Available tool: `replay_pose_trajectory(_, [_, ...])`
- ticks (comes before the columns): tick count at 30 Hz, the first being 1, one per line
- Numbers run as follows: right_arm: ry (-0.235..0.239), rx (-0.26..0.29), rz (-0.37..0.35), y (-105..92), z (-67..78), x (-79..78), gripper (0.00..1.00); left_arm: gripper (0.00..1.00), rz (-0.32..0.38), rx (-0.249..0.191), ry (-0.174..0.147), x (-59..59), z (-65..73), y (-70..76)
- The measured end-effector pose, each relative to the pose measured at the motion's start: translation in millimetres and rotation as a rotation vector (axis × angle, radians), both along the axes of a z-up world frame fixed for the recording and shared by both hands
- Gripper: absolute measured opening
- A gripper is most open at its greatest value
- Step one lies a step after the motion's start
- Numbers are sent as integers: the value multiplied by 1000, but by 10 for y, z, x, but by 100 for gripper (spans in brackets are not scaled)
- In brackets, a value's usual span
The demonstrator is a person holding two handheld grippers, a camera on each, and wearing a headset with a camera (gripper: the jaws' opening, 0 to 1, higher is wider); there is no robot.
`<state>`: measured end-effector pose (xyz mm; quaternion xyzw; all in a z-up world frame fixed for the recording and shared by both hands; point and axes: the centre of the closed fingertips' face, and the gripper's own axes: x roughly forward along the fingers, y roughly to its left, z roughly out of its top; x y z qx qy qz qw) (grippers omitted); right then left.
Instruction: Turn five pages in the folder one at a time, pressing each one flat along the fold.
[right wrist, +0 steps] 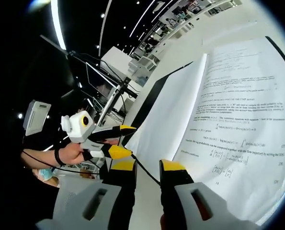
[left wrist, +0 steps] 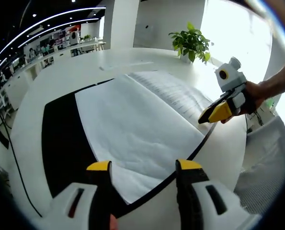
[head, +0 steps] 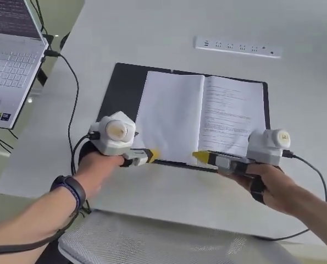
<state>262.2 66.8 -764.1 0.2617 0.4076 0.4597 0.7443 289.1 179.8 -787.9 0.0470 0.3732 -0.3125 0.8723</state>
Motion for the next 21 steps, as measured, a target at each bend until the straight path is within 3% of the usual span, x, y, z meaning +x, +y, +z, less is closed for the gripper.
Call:
replay_pose_trajectory(9, [-58, -40, -36, -211, 113, 81, 21, 55, -12, -4, -31, 29, 185, -4])
replay_pose_trajectory(21, [-175, -203, 6, -617, 177, 35, 30, 58, -31, 9, -60, -39, 364, 67])
